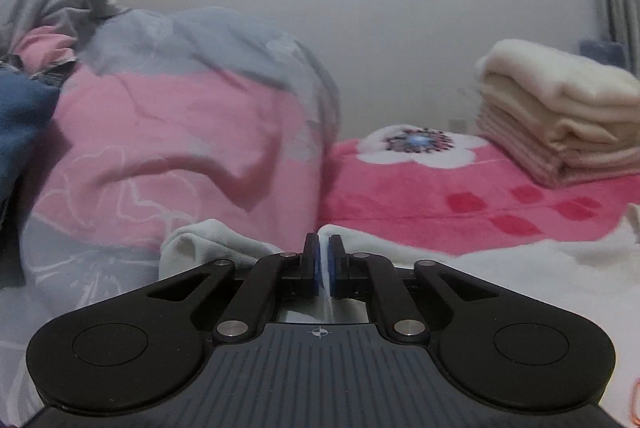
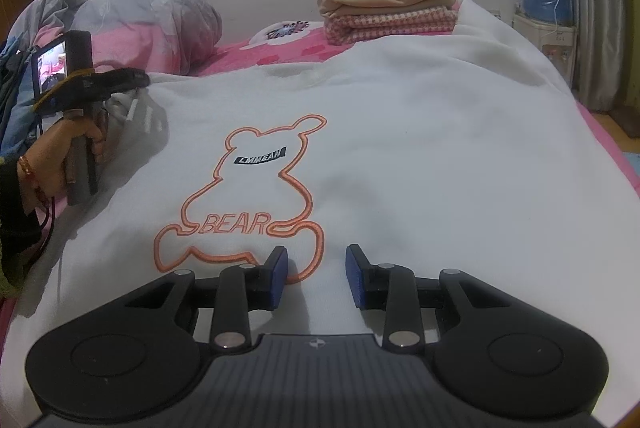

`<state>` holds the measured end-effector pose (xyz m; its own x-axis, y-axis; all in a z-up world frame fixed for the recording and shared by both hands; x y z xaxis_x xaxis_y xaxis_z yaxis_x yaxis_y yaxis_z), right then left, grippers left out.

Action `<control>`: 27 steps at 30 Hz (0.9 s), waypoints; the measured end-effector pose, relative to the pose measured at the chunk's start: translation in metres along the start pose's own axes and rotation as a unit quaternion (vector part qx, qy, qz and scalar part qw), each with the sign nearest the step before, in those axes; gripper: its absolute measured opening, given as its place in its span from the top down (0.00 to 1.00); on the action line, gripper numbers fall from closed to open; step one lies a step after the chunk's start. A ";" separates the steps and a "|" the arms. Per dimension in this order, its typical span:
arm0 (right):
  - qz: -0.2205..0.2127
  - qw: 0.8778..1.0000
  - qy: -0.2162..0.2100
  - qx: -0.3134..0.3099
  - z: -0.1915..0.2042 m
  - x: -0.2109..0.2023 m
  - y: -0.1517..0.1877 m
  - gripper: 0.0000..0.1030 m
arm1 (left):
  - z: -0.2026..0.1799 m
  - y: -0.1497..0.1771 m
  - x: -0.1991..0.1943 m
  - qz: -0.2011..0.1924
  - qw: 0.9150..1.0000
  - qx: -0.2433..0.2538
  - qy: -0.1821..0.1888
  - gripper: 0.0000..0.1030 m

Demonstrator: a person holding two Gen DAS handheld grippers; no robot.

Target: Fold clothes

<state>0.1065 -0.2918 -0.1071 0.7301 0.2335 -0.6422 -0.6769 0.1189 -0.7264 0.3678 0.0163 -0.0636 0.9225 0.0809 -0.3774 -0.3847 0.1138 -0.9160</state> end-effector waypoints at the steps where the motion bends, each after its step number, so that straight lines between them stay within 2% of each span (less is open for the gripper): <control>1: 0.000 1.000 0.000 0.000 0.000 0.000 0.000 0.66 | 0.000 -0.004 -0.004 -0.005 1.000 0.004 0.001 0.90; 3: 0.000 1.000 0.000 0.001 0.000 0.000 0.000 0.66 | -0.001 -0.016 -0.014 -0.029 0.999 0.020 0.002 0.77; 4: 0.000 1.000 -0.001 0.001 0.000 0.000 0.000 0.66 | -0.006 -0.021 -0.018 -0.038 0.999 0.032 0.010 0.67; 5: 0.000 1.000 -0.001 0.002 0.000 0.000 0.000 0.66 | -0.012 -0.026 -0.019 -0.041 0.998 0.048 0.024 0.62; 6: 0.000 1.000 -0.001 0.002 0.000 0.000 0.000 0.66 | -0.020 -0.030 -0.018 -0.037 0.996 0.064 0.041 0.62; 8: 0.001 1.000 -0.002 0.002 -0.001 -0.001 0.000 0.66 | -0.039 -0.030 -0.006 0.003 0.991 0.098 0.087 0.62; 11: 0.000 1.000 -0.004 0.004 -0.001 -0.001 0.001 0.66 | -0.061 -0.019 0.016 0.074 0.977 0.139 0.141 0.62; 16: 0.001 1.000 -0.006 0.008 -0.001 -0.002 0.000 0.66 | -0.079 -0.003 0.050 0.107 0.951 0.256 0.134 0.62; 19: 0.001 1.000 -0.008 0.009 -0.001 -0.002 0.000 0.66 | -0.082 0.013 0.061 0.140 0.933 0.299 0.144 0.62; 22: 0.002 1.000 -0.010 0.011 -0.002 -0.003 0.000 0.66 | -0.084 0.030 0.065 0.163 0.919 0.318 0.164 0.62; 24: 0.002 1.000 -0.010 0.013 -0.002 -0.003 0.000 0.66 | -0.084 0.035 0.068 0.165 0.918 0.319 0.171 0.63; 27: 0.001 1.000 -0.008 0.012 -0.002 -0.002 0.000 0.66 | -0.084 0.035 0.071 0.164 0.921 0.300 0.185 0.65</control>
<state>0.1052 -0.2939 -0.1058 0.7269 0.2500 -0.6396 -0.6810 0.1420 -0.7184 0.4221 -0.0568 -0.1338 0.6589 -0.1212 -0.7424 -0.4899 0.6797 -0.5459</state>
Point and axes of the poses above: each gripper's, at about its wrist camera, not at the fingertips, and x roughly the way its jaws point, z to its left, y to its underside, the point moved 10 cm from there along x, roughly the way its jaws point
